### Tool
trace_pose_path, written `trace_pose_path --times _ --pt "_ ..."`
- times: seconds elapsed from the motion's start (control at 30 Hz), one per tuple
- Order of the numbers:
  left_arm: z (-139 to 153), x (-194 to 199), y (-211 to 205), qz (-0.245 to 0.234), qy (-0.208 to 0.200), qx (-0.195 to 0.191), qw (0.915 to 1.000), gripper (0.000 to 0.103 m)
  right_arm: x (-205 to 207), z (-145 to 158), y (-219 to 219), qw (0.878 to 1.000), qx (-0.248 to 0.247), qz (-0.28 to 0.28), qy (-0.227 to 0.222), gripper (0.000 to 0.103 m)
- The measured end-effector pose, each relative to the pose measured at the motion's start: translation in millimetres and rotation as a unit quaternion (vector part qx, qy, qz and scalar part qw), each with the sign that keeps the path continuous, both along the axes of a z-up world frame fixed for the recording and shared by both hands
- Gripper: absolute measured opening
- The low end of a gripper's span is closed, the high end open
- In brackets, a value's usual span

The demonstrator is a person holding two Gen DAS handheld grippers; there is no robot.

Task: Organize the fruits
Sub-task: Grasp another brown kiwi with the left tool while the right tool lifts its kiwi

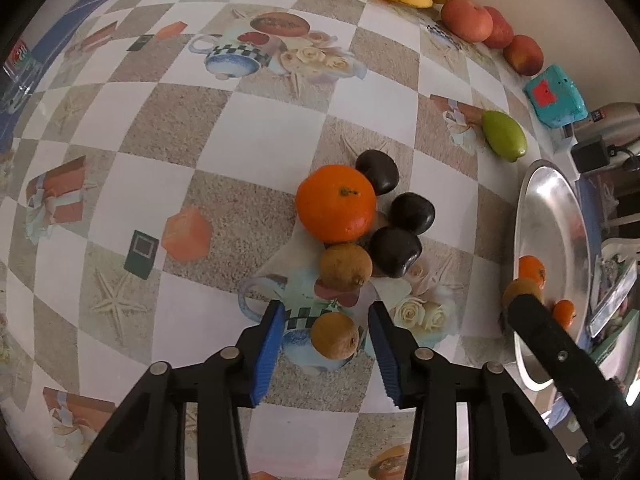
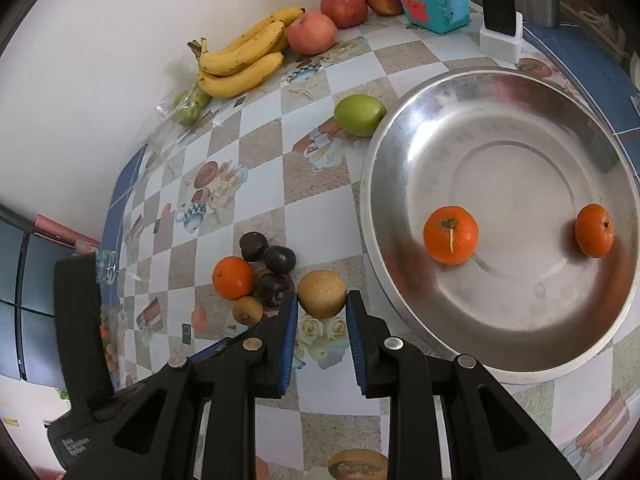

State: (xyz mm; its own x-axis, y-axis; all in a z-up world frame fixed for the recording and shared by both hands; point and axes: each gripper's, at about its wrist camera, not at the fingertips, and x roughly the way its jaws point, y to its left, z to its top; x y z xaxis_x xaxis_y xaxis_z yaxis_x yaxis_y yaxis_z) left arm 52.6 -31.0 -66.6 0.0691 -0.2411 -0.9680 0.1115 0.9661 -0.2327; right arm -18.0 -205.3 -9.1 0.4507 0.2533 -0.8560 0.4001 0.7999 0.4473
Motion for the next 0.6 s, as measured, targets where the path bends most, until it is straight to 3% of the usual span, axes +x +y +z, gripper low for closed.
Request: trace_pose_path --times 0.2,0.33,0.6 --pt "0.3 -2.1 -2.3 -0.002 -0.001 0.007 1.0 0.037 -0.3 1.7 1.4 1.0 0.005 0.004 -0.004 0.026" --pt "0.6 -8.7 -9.2 -0.006 0.002 0.004 1.0 0.026 -1.4 3.3 0.2 1.0 0.008 0.004 -0.008 0.026" --pt "4.5 -11.8 -15.8 0.0 -0.013 0.013 0.9998 0.026 -3.4 4.3 -2.0 1.0 0.009 0.007 -0.009 0.026"
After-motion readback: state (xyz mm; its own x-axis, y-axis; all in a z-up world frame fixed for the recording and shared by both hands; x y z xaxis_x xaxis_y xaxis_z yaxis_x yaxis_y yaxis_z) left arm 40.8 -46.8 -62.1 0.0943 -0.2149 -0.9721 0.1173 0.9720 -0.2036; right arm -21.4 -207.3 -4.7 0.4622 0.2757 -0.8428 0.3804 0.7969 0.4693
